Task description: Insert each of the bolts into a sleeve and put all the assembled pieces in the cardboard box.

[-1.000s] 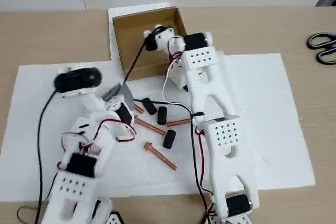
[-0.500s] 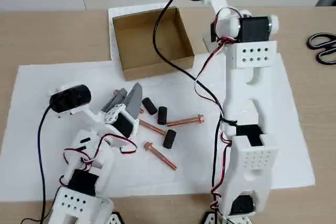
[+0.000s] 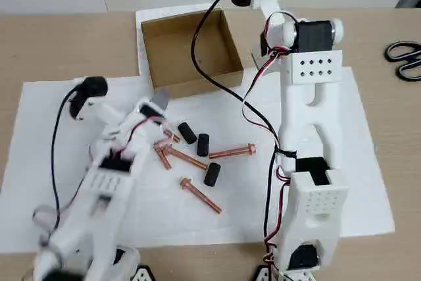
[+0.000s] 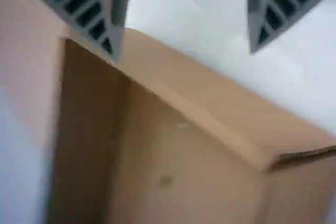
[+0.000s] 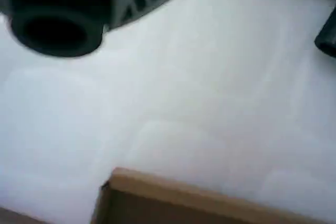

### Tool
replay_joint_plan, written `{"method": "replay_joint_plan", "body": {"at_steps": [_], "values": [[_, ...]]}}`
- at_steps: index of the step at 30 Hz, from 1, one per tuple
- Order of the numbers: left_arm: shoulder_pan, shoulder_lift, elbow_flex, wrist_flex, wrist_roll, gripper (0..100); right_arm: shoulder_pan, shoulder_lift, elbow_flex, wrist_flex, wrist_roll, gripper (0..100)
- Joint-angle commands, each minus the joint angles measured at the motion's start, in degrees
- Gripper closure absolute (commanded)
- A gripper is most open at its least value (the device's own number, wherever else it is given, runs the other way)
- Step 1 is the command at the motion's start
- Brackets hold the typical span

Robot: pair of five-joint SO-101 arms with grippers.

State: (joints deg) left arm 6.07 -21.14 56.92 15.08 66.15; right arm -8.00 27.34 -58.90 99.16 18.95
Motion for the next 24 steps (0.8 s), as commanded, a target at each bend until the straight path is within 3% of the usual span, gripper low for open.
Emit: {"method": "replay_joint_plan", "body": {"at_steps": [1,4,7,20,24], "values": [[-0.62,15.21,-16.31,12.48,3.25,85,0.31,-4.44,-0.26,-0.04,-0.35,99.4],[-1.58,23.47,-28.09,26.73,5.10,85,0.31,-4.35,-0.26,-0.04,-0.26,99.4],[-1.76,27.96,-35.56,35.43,6.86,85,0.57,-4.35,-0.18,-0.04,-0.26,99.4],[-1.67,30.77,-38.90,34.64,7.03,85,0.31,-4.53,-0.18,0.13,-0.26,99.4],[-1.76,23.12,-39.69,40.26,6.95,85,0.31,-4.44,0.35,0.04,-0.26,99.4]]}}
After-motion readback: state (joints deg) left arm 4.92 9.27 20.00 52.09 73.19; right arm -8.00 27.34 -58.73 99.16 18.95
